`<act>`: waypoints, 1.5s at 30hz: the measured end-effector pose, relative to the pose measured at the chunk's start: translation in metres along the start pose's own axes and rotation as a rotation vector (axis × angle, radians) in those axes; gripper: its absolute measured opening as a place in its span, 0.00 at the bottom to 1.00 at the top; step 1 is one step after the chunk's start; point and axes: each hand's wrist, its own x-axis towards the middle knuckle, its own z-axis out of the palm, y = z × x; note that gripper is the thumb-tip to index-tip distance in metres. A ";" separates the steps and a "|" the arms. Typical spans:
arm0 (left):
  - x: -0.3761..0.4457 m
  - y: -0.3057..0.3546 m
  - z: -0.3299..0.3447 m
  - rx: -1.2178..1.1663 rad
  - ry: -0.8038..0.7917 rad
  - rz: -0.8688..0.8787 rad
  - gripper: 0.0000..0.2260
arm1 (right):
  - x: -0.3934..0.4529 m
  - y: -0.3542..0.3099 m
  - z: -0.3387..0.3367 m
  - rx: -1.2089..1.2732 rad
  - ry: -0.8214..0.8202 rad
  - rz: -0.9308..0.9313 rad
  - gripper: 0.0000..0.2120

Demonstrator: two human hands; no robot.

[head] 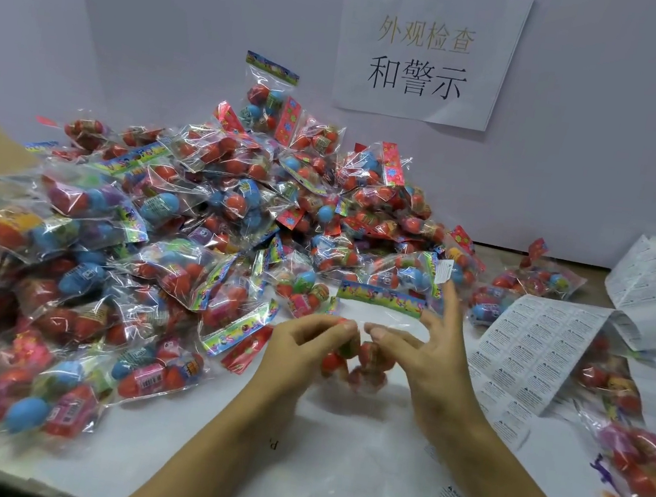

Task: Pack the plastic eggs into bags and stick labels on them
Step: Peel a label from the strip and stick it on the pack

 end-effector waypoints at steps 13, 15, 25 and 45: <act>-0.004 0.006 0.006 -0.178 -0.043 -0.140 0.12 | -0.001 -0.002 0.002 0.068 0.100 -0.048 0.48; -0.006 0.006 0.006 -0.195 -0.136 -0.130 0.18 | 0.001 -0.003 0.000 0.087 0.150 -0.056 0.48; -0.001 -0.003 0.001 -0.149 -0.119 -0.038 0.22 | 0.004 -0.003 -0.005 0.149 0.193 -0.033 0.27; 0.003 0.002 0.000 -0.299 -0.009 -0.075 0.10 | -0.006 -0.008 0.001 -0.236 -0.018 0.034 0.02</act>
